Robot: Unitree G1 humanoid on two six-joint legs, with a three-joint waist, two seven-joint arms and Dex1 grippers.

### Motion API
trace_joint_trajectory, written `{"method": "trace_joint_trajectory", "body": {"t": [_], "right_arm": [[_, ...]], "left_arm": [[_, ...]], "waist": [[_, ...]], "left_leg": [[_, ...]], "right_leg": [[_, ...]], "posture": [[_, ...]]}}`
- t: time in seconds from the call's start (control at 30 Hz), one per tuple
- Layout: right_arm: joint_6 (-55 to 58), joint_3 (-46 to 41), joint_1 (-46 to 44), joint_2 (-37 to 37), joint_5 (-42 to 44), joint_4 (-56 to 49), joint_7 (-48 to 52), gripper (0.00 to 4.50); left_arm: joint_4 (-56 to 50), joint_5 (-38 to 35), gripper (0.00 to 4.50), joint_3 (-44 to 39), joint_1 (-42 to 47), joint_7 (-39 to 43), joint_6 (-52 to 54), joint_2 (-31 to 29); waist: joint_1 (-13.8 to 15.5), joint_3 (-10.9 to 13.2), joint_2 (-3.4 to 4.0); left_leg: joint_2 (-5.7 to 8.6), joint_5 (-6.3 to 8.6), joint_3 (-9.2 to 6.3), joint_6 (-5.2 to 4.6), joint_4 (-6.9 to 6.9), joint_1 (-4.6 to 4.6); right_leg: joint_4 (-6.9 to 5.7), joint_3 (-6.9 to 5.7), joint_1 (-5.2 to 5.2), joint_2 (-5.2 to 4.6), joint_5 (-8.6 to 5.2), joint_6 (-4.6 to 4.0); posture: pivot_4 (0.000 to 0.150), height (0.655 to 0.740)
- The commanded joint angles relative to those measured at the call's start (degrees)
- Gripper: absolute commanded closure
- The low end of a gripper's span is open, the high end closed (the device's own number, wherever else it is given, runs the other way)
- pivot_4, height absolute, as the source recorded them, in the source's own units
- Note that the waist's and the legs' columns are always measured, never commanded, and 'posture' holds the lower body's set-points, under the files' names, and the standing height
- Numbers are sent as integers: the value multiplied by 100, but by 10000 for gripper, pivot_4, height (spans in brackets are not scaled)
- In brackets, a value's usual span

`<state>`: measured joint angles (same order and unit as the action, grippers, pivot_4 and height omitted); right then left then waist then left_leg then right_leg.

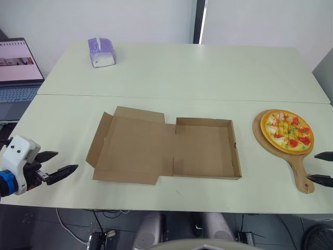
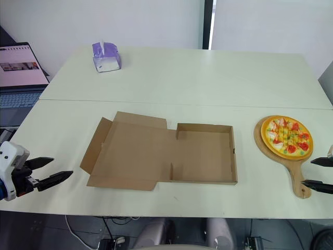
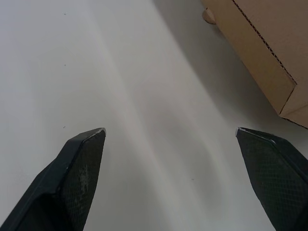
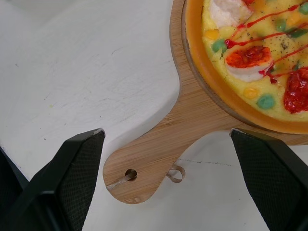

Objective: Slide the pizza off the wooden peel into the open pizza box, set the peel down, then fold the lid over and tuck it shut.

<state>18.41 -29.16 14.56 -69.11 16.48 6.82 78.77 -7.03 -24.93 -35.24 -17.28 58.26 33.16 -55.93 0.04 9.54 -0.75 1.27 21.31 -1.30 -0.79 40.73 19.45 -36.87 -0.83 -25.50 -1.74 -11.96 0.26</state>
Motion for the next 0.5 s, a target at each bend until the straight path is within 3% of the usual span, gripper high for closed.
{"method": "trace_joint_trajectory", "body": {"t": [0.03,0.5], "right_arm": [[-20,-180,-30,-106,-9,-95,16,289],[-364,-201,-73,-178,-244,436,-27,289]], "left_arm": [[-107,-16,0,-59,-5,95,-45,-78],[194,-245,0,-238,106,415,-20,-66]], "waist": [[0,0,0],[-3,0,0]], "left_leg": [[0,0,0,0,0,0],[0,0,1,0,0,-5]], "right_leg": [[0,0,0,0,0,0],[0,0,5,0,0,0]], "posture": [[1500,7251],[1500,7251]]}}
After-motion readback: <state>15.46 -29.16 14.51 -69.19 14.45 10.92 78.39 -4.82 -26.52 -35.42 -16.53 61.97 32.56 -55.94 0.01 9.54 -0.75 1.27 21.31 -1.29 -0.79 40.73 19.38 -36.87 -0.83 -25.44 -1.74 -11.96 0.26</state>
